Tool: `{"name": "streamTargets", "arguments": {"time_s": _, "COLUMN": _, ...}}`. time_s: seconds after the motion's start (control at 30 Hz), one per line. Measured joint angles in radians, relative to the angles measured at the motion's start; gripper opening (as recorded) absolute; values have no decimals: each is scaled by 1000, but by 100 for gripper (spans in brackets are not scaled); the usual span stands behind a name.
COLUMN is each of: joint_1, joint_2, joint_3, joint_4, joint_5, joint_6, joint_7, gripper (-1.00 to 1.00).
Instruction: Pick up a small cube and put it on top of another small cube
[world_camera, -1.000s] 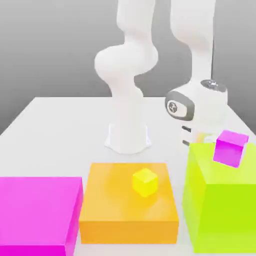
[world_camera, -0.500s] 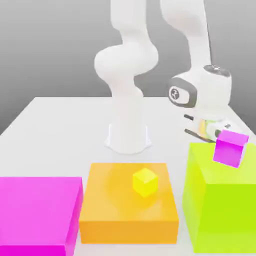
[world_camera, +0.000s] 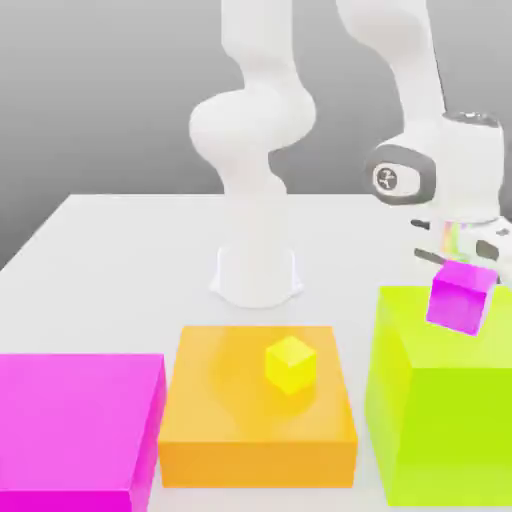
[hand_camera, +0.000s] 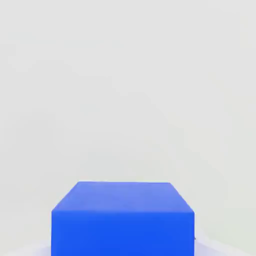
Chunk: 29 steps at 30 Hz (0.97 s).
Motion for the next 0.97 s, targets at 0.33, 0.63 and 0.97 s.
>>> {"name": "streamTargets", "arguments": {"time_s": 0.33, "joint_1": -62, "joint_2": -100, "joint_3": -92, "joint_4": 306, "joint_5": 98, "joint_6": -435, "joint_7": -75, "gripper": -100}}
{"name": "streamTargets", "arguments": {"time_s": 0.63, "joint_1": -179, "joint_2": -257, "joint_3": -166, "joint_4": 437, "joint_5": -83, "joint_6": -815, "joint_7": -55, "gripper": -100}}
{"name": "streamTargets", "arguments": {"time_s": 0.97, "joint_1": -201, "joint_2": -216, "joint_3": -179, "joint_4": 343, "joint_5": -118, "joint_6": -698, "joint_7": -54, "gripper": 100}}
